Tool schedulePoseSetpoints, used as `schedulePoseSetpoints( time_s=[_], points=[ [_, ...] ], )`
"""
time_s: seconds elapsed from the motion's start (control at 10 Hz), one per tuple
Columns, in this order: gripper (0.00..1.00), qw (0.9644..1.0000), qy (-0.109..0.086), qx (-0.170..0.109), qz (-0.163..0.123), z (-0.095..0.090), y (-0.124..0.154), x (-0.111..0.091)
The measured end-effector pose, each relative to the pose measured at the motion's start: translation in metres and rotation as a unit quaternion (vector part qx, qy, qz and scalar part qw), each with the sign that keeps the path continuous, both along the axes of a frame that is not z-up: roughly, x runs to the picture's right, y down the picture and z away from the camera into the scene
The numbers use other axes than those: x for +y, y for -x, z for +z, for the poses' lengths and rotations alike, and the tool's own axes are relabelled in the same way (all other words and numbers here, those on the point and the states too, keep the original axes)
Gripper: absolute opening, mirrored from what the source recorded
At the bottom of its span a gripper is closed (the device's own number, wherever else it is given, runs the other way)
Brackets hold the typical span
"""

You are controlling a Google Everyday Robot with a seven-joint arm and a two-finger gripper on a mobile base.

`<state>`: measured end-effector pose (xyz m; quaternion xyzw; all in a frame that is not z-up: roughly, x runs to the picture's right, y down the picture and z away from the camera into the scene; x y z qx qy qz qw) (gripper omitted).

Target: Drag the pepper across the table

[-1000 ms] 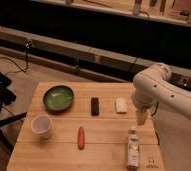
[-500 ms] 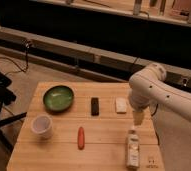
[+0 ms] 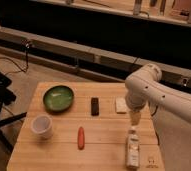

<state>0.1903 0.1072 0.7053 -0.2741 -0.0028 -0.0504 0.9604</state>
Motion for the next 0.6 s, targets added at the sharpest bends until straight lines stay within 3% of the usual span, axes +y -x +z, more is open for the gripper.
schedulePoseSetpoints(
  time_s=[0.1,0.2,0.3,0.4,0.5,0.6],
  points=[
    [0.80,0.9993,0.003,-0.027,-0.026,-0.002,0.006,-0.003],
    [0.80,0.9944,0.006,-0.078,-0.071,-0.004,0.023,-0.006],
    [0.80,0.9849,0.007,-0.129,-0.115,-0.006,0.044,-0.010],
    [0.80,0.9695,0.005,-0.188,-0.158,-0.007,0.071,-0.016],
    [0.80,0.9476,0.001,-0.252,-0.196,-0.010,0.098,-0.020],
    [0.80,0.9319,-0.001,-0.291,-0.217,-0.012,0.114,-0.022]
  ],
)
